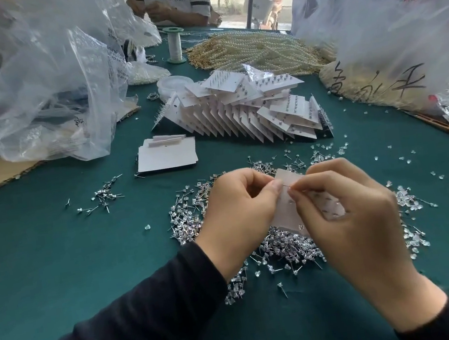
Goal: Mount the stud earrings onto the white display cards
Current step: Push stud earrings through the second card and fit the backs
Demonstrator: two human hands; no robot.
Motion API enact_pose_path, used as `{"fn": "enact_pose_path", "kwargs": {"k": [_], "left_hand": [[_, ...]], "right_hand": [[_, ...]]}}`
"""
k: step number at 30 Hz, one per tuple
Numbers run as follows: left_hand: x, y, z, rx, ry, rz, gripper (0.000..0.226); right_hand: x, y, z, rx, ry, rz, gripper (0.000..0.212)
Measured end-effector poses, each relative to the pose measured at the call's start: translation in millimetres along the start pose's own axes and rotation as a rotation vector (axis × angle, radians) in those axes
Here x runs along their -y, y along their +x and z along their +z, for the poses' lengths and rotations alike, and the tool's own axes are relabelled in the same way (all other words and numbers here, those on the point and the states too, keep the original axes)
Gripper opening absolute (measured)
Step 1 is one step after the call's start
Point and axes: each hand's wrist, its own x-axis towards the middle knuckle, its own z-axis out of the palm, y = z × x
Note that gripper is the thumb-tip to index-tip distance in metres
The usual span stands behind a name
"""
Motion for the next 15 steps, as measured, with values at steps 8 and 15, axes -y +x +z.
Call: {"fn": "enact_pose_path", "kwargs": {"k": [8, 15], "left_hand": [[2.3, -2.4, 2.2, -0.032, 0.058, 0.045, 0.014], [2.5, -4.9, 2.7, -0.076, 0.138, 0.095, 0.015]], "right_hand": [[-1.1, -2.4, 2.9, -0.013, 0.058, 0.022, 0.003], [0.8, -6.5, 8.3, -0.051, 0.040, 0.016, 0.004]]}}
